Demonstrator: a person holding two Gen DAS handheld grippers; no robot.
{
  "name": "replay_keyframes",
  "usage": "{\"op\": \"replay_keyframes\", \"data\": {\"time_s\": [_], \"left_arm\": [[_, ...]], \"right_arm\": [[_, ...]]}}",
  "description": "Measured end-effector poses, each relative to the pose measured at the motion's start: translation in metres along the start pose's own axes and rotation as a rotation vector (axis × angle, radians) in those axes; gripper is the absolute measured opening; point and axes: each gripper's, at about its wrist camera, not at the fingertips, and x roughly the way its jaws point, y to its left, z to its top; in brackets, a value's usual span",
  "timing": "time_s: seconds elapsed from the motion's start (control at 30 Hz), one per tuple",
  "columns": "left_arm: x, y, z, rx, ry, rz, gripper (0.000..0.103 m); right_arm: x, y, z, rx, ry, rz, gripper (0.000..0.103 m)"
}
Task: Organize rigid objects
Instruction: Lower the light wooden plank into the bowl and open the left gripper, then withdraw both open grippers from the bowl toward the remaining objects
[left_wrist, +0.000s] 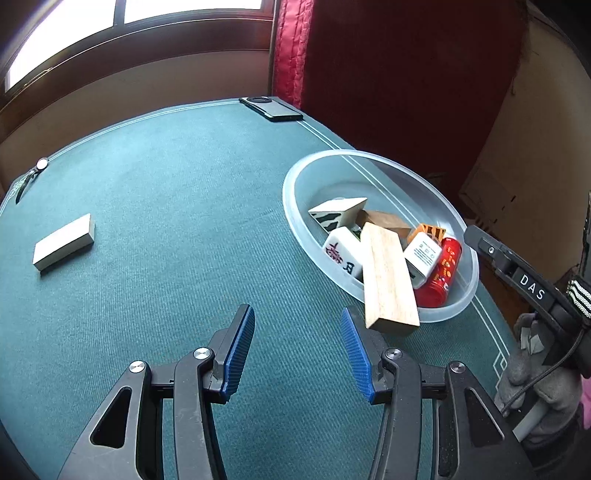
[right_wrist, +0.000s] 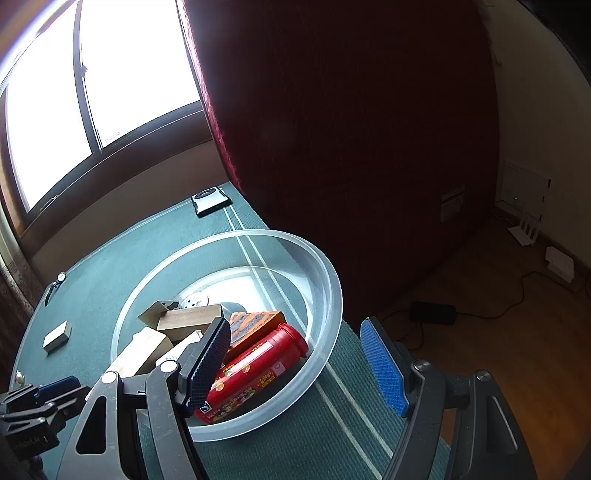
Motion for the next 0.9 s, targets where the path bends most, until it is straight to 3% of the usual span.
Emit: {"op": "replay_keyframes", "data": {"time_s": [0.63, 0.77, 0.9], "left_arm": [[0.019, -0.057, 0.014, 0.126, 0.007, -0.057, 0.051], [0.024, -0.063, 0.019, 0.129, -0.007, -0.030, 0.060], [0.029, -0.059, 0.021, 0.115, -0.003, -0.030, 0.061]], "right_arm": [[-0.002, -0.002, 0.004, 0.024, -0.024, -0.007, 0.076], [-0.004, -0.002, 0.005, 0.029, -0.030, -0.008, 0.076], [-0.004, -0.002, 0.005, 0.029, -0.031, -0.006, 0.076]]}}
